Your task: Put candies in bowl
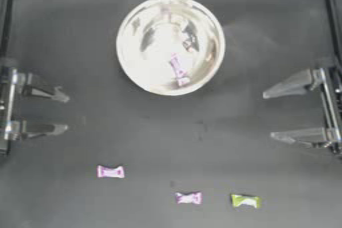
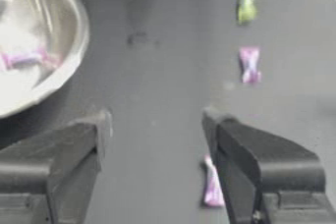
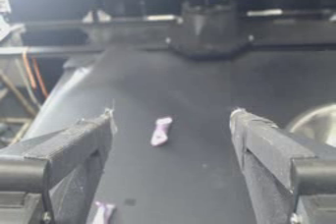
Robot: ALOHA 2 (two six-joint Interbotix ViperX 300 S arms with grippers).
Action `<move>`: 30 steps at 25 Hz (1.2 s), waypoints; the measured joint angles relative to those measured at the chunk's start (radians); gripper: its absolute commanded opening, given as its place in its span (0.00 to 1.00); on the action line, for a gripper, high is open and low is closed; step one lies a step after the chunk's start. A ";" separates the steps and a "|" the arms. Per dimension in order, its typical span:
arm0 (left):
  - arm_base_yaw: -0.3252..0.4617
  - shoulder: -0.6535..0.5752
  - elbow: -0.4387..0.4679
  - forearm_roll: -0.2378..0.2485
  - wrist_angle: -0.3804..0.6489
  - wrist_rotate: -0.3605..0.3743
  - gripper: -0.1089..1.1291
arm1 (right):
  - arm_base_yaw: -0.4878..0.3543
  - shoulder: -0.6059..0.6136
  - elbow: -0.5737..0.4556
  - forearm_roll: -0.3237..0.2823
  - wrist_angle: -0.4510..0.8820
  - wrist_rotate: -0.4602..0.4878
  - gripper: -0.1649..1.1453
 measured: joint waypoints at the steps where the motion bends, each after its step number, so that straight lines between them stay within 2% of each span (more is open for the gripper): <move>1: -0.009 0.029 -0.023 0.003 0.028 0.000 0.82 | 0.000 -0.005 0.003 0.002 0.002 0.002 0.88; 3: -0.031 0.086 -0.066 0.014 0.072 -0.011 0.82 | 0.000 -0.009 0.006 0.006 0.005 0.000 0.88; 5: -0.058 0.153 -0.112 0.054 0.124 -0.052 0.82 | 0.000 -0.011 0.009 0.011 0.005 0.000 0.88; 9: -0.132 0.290 -0.190 0.186 0.218 -0.196 0.83 | 0.000 -0.012 0.014 0.021 0.005 0.000 0.88; 12: -0.209 0.371 -0.236 0.301 0.279 -0.342 0.84 | 0.000 -0.011 0.015 0.023 0.006 0.000 0.88; 15: -0.267 0.446 -0.262 0.367 0.301 -0.448 0.85 | 0.000 -0.011 0.017 0.023 0.005 0.000 0.88; 20: -0.307 0.569 -0.285 0.377 0.302 -0.491 0.85 | 0.000 -0.012 0.017 0.023 0.005 0.000 0.88; 30: -0.281 0.765 -0.305 0.376 0.239 -0.491 0.85 | 0.000 -0.011 0.020 0.023 -0.012 0.000 0.88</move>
